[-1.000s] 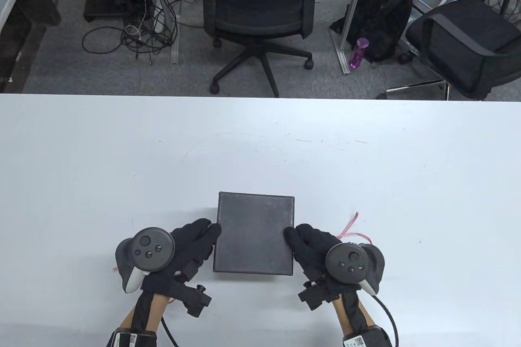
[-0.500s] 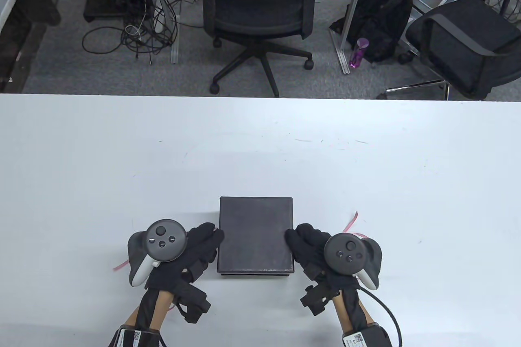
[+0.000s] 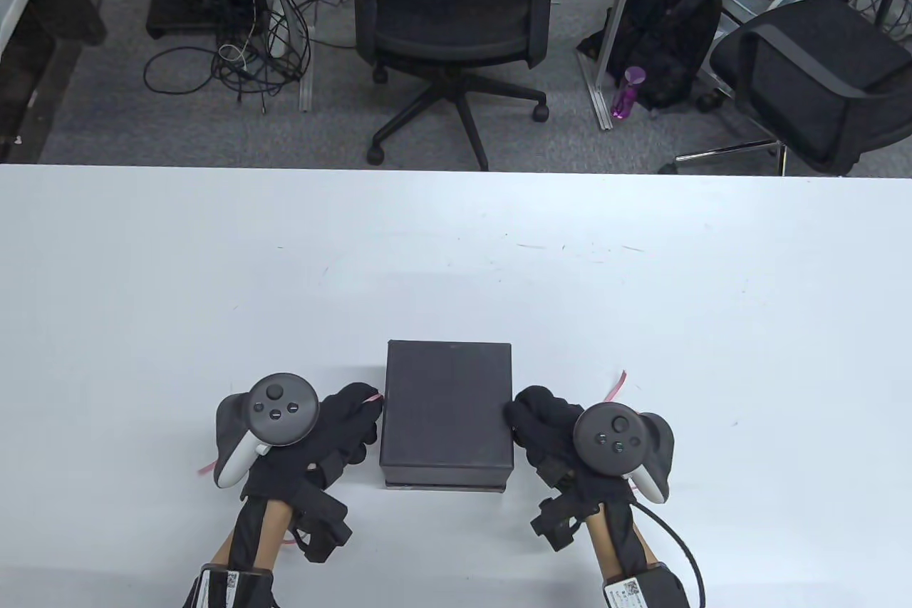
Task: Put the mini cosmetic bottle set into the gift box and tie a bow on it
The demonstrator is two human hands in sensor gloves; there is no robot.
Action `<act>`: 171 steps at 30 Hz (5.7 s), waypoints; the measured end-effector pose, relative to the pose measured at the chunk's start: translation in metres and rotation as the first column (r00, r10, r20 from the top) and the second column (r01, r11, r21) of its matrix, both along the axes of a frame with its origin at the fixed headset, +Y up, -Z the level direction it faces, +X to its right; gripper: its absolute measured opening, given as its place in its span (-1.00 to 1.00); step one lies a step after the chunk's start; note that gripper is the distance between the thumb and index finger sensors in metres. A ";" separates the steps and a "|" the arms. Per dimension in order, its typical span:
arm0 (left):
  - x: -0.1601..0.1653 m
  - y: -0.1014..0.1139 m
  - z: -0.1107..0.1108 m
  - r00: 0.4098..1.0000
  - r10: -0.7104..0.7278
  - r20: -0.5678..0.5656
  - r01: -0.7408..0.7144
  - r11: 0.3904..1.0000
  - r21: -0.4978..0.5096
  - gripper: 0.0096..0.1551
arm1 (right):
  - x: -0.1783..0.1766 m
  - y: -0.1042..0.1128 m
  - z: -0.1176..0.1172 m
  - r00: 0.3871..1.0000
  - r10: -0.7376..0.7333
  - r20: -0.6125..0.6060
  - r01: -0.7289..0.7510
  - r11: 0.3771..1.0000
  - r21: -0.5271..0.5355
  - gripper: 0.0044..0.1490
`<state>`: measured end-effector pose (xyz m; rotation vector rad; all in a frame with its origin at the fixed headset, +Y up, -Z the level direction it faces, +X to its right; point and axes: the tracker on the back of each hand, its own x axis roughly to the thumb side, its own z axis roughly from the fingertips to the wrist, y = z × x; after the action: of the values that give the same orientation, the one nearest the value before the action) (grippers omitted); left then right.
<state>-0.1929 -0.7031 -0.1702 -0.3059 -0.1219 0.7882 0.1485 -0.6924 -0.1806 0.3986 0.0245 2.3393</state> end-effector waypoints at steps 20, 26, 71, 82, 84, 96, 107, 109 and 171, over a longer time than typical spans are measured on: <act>-0.034 0.028 0.000 0.595 0.800 0.078 -0.801 0.582 0.140 -0.52 | 0.036 0.026 -0.005 0.443 -0.871 -0.212 0.847 0.484 -0.220 -0.28; -0.033 0.065 -0.007 0.678 0.732 0.074 -0.726 0.650 0.223 -0.52 | 0.027 0.082 -0.016 0.515 -0.816 -0.263 0.816 0.560 -0.140 -0.26; -0.001 0.189 0.014 0.740 0.632 0.231 -0.637 0.547 0.543 -0.54 | -0.018 0.176 -0.009 0.720 -0.618 -0.315 0.691 0.681 0.244 -0.34; 0.010 0.181 0.012 0.758 0.614 0.218 -0.618 0.572 0.539 -0.54 | -0.024 0.186 -0.005 0.746 -0.591 -0.307 0.666 0.670 0.329 -0.42; 0.012 0.177 0.011 0.755 0.617 0.220 -0.624 0.574 0.530 -0.54 | -0.025 0.190 -0.003 0.735 -0.595 -0.326 0.678 0.660 0.324 -0.42; 0.019 0.178 0.013 0.748 0.616 0.248 -0.638 0.564 0.523 -0.54 | -0.028 0.170 -0.008 0.794 -0.535 -0.289 0.604 0.747 0.278 -0.39; 0.034 0.123 0.021 0.830 0.533 0.167 -0.526 0.646 0.553 -0.53 | -0.038 0.123 0.004 0.901 -0.372 -0.222 0.426 0.853 0.301 -0.37; 0.037 0.110 0.024 0.866 0.479 0.145 -0.465 0.664 0.585 -0.52 | -0.039 0.112 0.010 0.920 -0.333 -0.207 0.385 0.867 0.316 -0.36; 0.045 0.035 0.023 0.733 0.648 0.207 -0.681 0.704 0.203 -0.34 | -0.055 0.042 0.017 0.897 -0.425 -0.124 0.439 0.891 0.119 -0.52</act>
<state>-0.1481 -0.6683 -0.1469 -0.0364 -0.4729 1.4686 0.0933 -0.6507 -0.1635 0.5285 -0.1729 1.8831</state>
